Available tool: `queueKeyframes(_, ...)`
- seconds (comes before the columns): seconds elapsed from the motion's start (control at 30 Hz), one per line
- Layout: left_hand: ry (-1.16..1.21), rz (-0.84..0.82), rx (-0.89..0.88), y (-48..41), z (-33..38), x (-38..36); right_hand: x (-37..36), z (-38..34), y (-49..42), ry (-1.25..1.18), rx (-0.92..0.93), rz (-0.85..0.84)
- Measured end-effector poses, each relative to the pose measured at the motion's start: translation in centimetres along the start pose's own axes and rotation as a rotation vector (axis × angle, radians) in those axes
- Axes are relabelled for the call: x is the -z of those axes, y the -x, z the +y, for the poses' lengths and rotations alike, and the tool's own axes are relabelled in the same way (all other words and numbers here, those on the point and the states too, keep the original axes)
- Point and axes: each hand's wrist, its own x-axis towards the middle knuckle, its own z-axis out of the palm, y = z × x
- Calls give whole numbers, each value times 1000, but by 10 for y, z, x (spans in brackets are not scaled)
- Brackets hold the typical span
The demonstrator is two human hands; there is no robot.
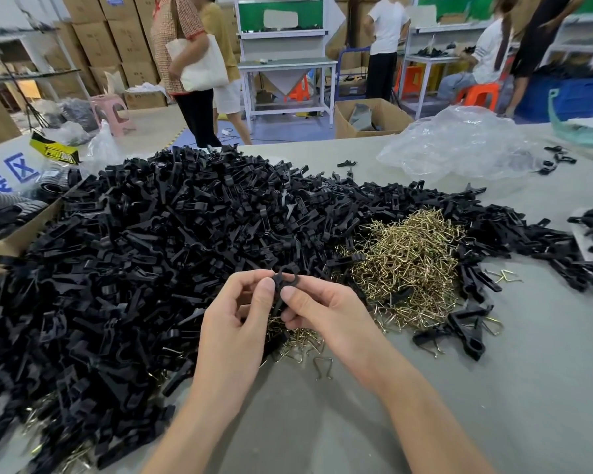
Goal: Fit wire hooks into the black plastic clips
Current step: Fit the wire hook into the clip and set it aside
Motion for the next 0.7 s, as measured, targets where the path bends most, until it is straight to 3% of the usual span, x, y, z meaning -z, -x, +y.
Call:
queueKeyframes(0.47,-183,-59,-152,2,0,2,6,2,0,-148,7,-28)
queueKeyframes(0.57,-495,-89,-247,3,-7,2,11,0,-4,-182,13,107)
queueKeyframes(0.7,-1015,-256,-505,8,-21,-7,22,-3,-6,-338,15,289)
